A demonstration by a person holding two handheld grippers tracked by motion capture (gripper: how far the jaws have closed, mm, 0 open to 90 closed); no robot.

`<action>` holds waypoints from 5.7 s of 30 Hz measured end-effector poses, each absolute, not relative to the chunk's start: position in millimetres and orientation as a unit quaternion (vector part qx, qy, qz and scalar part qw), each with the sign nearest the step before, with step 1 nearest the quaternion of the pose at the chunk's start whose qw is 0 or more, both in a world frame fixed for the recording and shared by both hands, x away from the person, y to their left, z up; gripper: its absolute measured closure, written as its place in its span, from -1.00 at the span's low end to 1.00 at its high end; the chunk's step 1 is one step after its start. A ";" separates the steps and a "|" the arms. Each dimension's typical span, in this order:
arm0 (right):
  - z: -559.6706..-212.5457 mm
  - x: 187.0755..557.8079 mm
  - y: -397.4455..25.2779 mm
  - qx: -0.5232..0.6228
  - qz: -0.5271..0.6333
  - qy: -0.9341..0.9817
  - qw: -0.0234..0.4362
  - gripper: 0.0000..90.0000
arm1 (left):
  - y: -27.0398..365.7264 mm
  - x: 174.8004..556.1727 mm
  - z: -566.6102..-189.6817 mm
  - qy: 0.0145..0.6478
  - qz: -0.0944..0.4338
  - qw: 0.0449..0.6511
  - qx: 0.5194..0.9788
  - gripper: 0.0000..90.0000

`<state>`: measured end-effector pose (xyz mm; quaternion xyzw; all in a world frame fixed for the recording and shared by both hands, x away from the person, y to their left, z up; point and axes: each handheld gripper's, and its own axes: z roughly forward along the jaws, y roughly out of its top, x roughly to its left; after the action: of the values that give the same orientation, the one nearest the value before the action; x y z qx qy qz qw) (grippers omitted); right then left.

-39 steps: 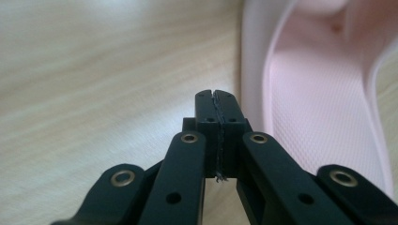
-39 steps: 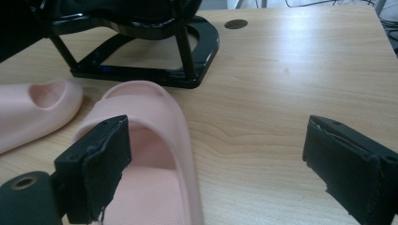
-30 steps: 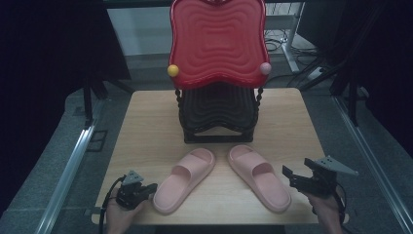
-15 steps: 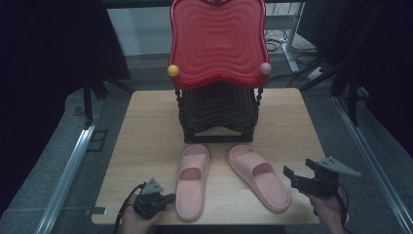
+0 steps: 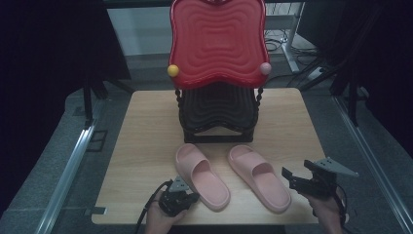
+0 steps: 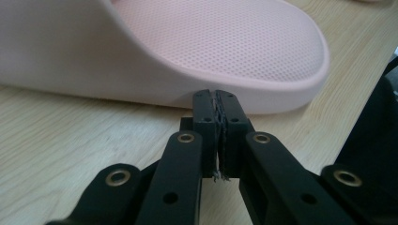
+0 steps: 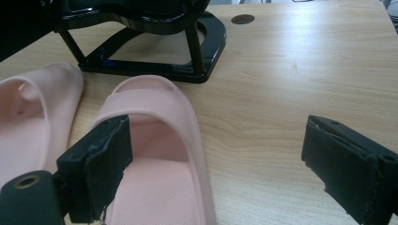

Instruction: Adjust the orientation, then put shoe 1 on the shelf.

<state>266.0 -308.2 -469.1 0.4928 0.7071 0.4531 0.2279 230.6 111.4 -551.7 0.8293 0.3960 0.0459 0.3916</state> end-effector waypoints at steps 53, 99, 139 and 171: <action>-503.6 275.0 -155.3 0.340 0.436 0.824 0.123 0.20 | 207.0 261.2 -498.8 0.470 0.157 0.501 0.709 -0.42; -531.6 328.5 -76.8 0.399 0.404 0.813 0.127 0.87 | 212.4 260.2 -505.3 0.479 0.141 0.501 0.707 -0.44; -474.0 293.8 -122.9 0.383 0.493 0.760 0.179 0.89 | 215.7 260.5 -507.3 0.484 0.139 0.500 0.705 -0.44; -330.7 295.9 -135.8 0.349 0.598 0.676 0.252 0.89 | 215.7 259.8 -503.6 0.478 0.143 0.506 0.704 -0.46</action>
<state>295.9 -135.8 -330.7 0.3493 0.6757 0.5982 0.2520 259.8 215.7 -503.6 0.7037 0.4779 0.1426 0.5061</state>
